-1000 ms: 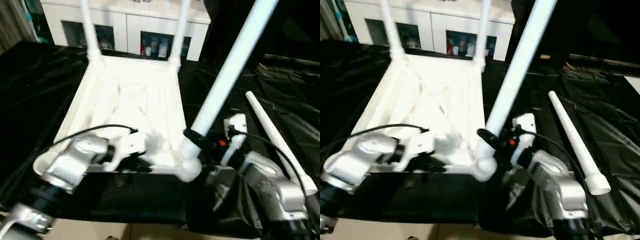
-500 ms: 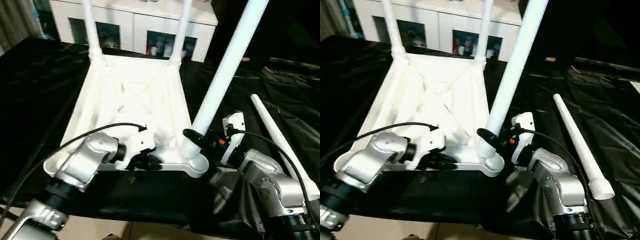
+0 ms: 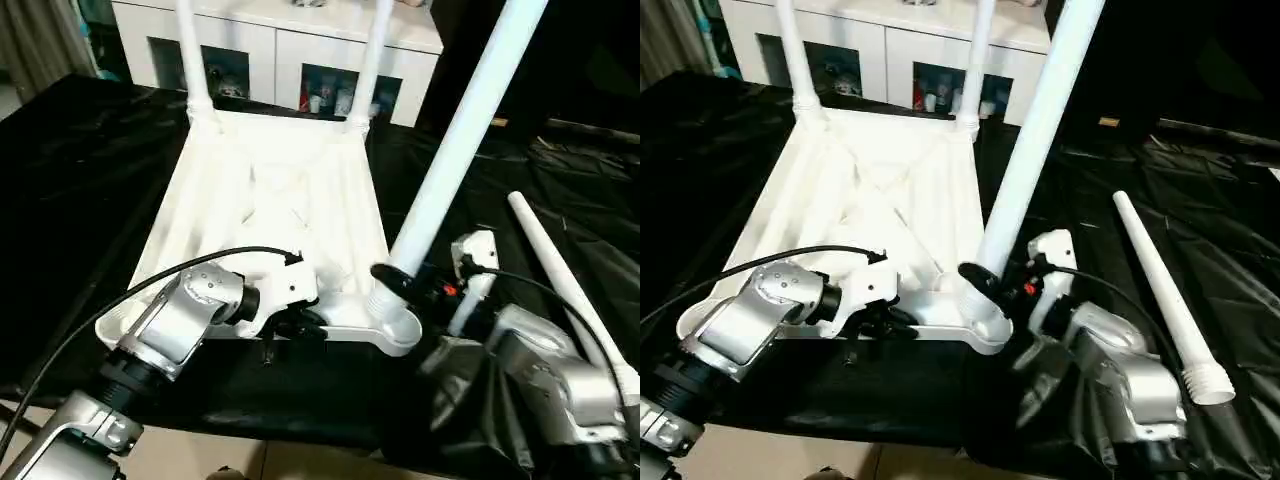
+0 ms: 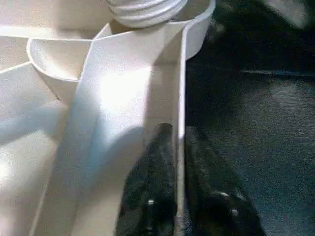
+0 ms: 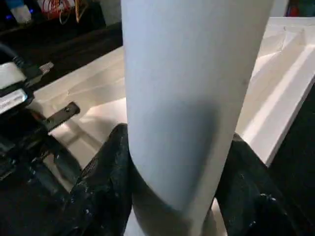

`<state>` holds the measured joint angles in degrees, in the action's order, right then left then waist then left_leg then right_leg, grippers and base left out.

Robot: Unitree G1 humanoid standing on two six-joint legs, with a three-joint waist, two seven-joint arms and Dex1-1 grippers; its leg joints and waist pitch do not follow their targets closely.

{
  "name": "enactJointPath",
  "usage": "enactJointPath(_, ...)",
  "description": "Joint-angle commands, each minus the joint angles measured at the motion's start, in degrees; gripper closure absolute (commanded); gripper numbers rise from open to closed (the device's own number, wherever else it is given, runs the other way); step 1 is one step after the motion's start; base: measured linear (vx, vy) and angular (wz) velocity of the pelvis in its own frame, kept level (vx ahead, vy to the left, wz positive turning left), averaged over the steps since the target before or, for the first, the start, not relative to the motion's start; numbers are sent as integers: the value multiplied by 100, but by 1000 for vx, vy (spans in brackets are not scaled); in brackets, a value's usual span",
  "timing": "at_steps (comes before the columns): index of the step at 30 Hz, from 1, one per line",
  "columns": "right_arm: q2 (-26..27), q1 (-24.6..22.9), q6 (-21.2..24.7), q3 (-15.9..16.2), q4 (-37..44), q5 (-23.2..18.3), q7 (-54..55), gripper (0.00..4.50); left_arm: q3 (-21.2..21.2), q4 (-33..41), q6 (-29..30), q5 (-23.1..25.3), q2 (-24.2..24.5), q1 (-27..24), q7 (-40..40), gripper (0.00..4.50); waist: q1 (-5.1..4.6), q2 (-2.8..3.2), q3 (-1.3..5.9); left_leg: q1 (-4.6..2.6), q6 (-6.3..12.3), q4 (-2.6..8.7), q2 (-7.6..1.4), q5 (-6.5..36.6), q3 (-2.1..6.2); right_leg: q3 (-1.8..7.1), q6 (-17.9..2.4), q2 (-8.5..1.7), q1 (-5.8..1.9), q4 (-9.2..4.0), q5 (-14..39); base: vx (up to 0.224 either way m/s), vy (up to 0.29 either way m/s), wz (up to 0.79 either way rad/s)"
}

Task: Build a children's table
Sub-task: Insert table leg to table base

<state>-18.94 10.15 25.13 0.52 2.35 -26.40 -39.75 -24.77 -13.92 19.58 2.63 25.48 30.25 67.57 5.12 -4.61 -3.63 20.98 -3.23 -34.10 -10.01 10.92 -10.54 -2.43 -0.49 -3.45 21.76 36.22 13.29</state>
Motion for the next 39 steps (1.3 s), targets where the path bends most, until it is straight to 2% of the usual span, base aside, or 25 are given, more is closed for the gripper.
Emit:
enactJointPath(1, -199, -74, 238, -116, 271, -100, -90, 265, 3, -181, -50, 45, -99, 72, -163, 424, 9, 55, 320, -95, 121, 434, -364, 714, 129, 294, -1274, -520, -228, -411, 197, 0, 0, 0)
enactJointPath(2, -273, -97, 336, -172, 357, -191, -140, 265, 29, -210, -95, 23, -129, 84, -186, 427, 19, 53, 319, -98, 129, 431, -365, 713, 128, 297, -1262, -519, -229, -420, 208, 0, 0, 0)
enactJointPath(3, -349, -121, 427, -209, 428, -255, -184, 265, 37, -228, -129, 10, -143, 91, -188, 437, 26, 22, 316, -90, 162, 427, -365, 689, 128, 299, -1247, -520, -240, -413, 188, 0, 0, 0)
enactJointPath(4, -446, -151, 517, -215, 483, -282, -240, 265, 21, -233, -129, 10, -137, 96, -163, 449, 31, 30, 320, -87, 193, 425, -368, 655, 132, 297, -1233, -524, -237, -409, 163, 0, 0, 0)
enactJointPath(9, -648, -224, 616, -94, 485, -111, -272, 265, -55, -214, -79, -11, -103, 95, -18, 450, 15, 31, 315, -83, 171, 423, -364, 729, 131, 294, -1200, -530, -220, -443, 443, 0, 0, 0)
enactJointPath(12, -620, -198, 540, -92, 420, -22, -159, 265, -55, -194, -56, -42, -100, 91, 41, 450, 5, 25, 325, -86, 178, 416, -366, 646, 130, 289, -1229, -521, -211, -421, 297, 0, 0, 0)
enactJointPath(15, -383, -34, 336, -261, 179, -30, 97, 265, -87, -92, -16, -104, -30, 92, 220, 450, 0, 35, 334, -86, 187, 413, -360, 584, 128, 287, -1286, -521, -208, -402, 170, 0, 0, 0)
enactJointPath(16, -348, 1, 308, -270, 120, -31, 119, 265, -89, -92, -13, -108, -22, 100, 235, 450, 7, 72, 330, -87, 180, 412, -361, 584, 131, 289, -1298, -527, -204, -400, 144, 0, 0, 0)
enactJointPath(18, -295, 60, 261, -264, -5, -22, 143, 265, -96, -101, -8, -104, -4, 115, 268, 450, -5, 60, 328, -79, 193, 412, -360, 563, 128, 285, -1347, -514, -217, -390, 23, 0, 0, 0)
enactJointPath(24, -171, 139, 197, -174, -267, 29, 79, 265, -92, -119, 29, -103, 29, 147, 328, 450, -34, 61, 314, -80, 155, 424, -362, 677, 132, 287, -1341, -523, -223, -408, 198, 0, 0, 0)
enactJointPath(27, -111, 64, 138, -222, -348, -22, 39, 265, -82, -119, 31, -113, 45, 151, 311, 450, -41, 57, 316, -78, 177, 420, -358, 632, 131, 285, -1356, -518, -224, -399, 93, 0, 0, 0)
enactJointPath(31, 100, -255, -86, -426, -605, -214, -35, 265, -29, -143, 36, -139, 38, 143, 268, 450, -36, 70, 306, -77, 181, 425, -367, 758, 130, 291, -1369, -540, -216, -424, 247, 0, 0, 0)
enactJointPath(34, 196, -374, -251, -439, -723, -165, -5, 265, -1, -162, 34, -140, 27, 147, 225, 450, -46, 68, 305, -77, 162, 435, -366, 805, 135, 281, -1368, -526, -211, -426, 296, 0, 0, 0)
enactJointPath(36, 372, -484, -422, -514, -817, -177, 105, 265, 38, -181, 48, -171, 16, 158, 211, 450, -47, 95, 301, -84, 142, 440, -368, 858, 138, 286, -1373, -531, -204, -433, 340, 0, 0, 0)
enactJointPath(39, 488, -557, -619, -525, -874, -121, 165, 265, 55, -208, 44, -177, 9, 183, 199, 450, -58, 83, 295, -84, 106, 455, -369, 935, 143, 282, -1356, -526, -202, -443, 421, 0, 0, 0)
